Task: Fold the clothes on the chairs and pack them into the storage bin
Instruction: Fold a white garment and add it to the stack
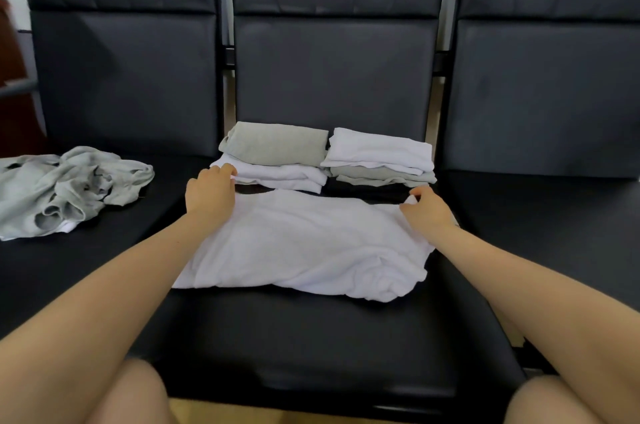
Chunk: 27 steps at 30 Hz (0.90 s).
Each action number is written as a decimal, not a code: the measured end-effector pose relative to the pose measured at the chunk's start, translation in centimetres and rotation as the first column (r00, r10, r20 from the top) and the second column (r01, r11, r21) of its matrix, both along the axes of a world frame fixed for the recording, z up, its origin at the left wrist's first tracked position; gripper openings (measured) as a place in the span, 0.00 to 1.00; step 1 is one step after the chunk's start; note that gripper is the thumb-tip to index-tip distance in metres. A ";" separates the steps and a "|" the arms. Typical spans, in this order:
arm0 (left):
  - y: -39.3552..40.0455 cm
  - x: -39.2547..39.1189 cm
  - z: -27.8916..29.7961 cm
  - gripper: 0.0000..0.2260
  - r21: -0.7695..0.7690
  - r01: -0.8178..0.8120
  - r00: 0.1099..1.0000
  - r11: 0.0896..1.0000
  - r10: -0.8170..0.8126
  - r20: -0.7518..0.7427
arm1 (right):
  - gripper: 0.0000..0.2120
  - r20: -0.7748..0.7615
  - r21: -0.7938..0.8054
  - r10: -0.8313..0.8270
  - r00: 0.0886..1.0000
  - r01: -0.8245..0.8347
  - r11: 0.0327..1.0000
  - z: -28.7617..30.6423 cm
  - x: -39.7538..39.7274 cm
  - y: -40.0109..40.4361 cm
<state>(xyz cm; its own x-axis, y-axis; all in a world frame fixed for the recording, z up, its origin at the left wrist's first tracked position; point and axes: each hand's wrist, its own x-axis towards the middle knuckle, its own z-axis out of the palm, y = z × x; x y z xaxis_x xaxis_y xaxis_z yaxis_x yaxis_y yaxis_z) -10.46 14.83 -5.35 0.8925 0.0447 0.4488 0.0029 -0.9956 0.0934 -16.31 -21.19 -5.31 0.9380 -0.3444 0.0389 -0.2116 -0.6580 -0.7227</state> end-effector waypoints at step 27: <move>-8.5 -16.9 0.6 0.11 -0.293 0.515 0.767 0.806 -0.585 -0.264 | 0.16 -0.132 0.130 0.138 0.982 -0.121 0.984 1.8 -13.5 2.8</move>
